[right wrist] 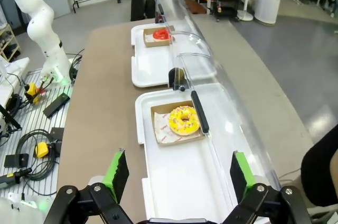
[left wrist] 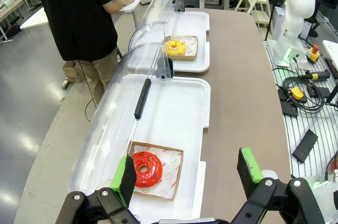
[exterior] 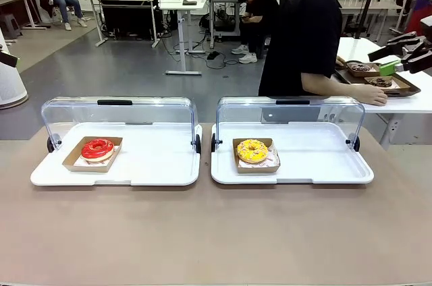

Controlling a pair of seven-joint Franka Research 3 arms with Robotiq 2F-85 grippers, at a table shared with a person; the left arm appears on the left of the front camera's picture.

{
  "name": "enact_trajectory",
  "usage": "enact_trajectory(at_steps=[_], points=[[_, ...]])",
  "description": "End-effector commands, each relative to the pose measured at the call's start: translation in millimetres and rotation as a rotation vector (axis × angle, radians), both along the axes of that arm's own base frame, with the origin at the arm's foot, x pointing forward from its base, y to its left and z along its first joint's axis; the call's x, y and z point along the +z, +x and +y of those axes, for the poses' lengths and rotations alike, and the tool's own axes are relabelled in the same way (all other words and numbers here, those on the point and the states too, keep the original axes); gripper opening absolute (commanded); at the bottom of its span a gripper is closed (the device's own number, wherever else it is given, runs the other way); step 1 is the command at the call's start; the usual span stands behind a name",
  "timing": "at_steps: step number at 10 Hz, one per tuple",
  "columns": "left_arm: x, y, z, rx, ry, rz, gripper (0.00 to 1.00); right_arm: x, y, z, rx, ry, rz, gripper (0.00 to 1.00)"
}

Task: Provide the desired donut to the person.
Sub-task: Place the picked Paper togo box onto the Handle tray extended by the person.

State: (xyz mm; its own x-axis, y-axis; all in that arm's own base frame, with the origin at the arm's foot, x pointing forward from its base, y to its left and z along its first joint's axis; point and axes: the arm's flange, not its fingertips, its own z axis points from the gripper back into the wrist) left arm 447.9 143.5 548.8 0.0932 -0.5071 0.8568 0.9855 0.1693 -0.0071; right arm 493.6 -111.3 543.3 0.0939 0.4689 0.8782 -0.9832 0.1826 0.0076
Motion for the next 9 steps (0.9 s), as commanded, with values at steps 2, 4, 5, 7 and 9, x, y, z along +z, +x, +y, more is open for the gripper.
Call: enact_trajectory(at_steps=[2, 4, 5, 7, 9], points=[[1.3, -0.6, 0.6, 0.001, -0.006, -0.007, 1.00, -0.5, 0.1, -0.3, -0.007, -0.002, 0.000, 1.00], [1.3, -0.6, 0.6, 0.001, -0.006, -0.007, 1.00, -0.5, 0.1, -0.3, -0.007, -0.002, 0.000, 1.00], [1.3, -0.6, 0.6, 0.001, -0.006, -0.007, 1.00, -0.5, 0.1, -0.3, -0.007, -0.002, 0.000, 1.00], [1.3, -0.6, 0.6, 0.001, -0.006, -0.007, 1.00, -0.5, 0.1, -0.3, -0.007, -0.002, 0.000, 1.00], [1.3, -0.6, 0.6, 0.001, -0.006, -0.007, 1.00, -0.5, 0.1, -0.3, -0.007, -0.002, 0.000, 1.00]])
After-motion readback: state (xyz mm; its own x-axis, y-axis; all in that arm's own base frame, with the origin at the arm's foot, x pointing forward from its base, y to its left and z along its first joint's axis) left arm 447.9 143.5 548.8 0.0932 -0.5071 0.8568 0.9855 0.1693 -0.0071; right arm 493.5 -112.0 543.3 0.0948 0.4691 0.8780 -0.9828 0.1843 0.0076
